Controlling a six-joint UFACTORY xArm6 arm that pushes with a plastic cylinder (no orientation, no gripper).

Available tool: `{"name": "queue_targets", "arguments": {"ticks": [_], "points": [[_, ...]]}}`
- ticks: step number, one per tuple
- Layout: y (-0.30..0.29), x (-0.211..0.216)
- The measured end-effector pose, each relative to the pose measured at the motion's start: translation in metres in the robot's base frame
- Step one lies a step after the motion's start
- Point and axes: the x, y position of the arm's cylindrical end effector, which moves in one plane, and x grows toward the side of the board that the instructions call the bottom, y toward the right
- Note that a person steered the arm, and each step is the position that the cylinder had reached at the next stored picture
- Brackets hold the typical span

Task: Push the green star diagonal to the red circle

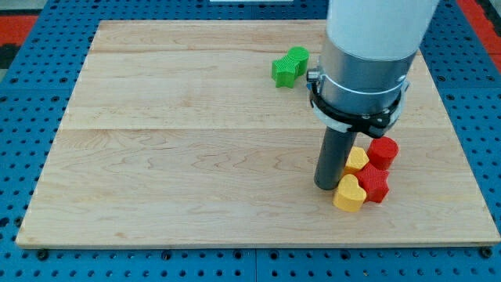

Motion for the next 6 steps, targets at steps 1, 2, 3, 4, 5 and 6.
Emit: {"name": "queue_targets", "arguments": {"ticks": [1, 2, 3, 4, 5, 6], "points": [[0.000, 0.000], [0.005, 0.000], [-0.032, -0.021], [-0.070, -0.085], [-0.093, -0.167], [-0.105, -0.237]]}}
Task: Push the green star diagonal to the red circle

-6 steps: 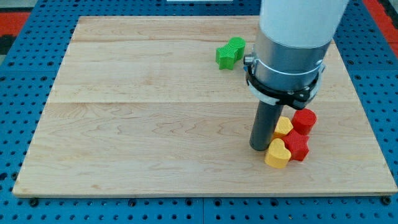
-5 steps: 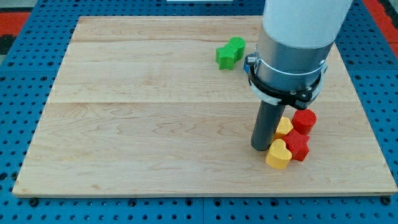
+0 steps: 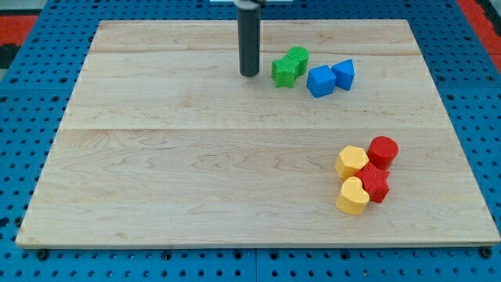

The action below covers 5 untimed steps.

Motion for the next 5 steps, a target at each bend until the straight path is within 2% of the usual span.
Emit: {"name": "queue_targets", "arguments": {"ticks": [1, 2, 5], "points": [[0.001, -0.013], [0.043, -0.042], [0.060, -0.045]]}}
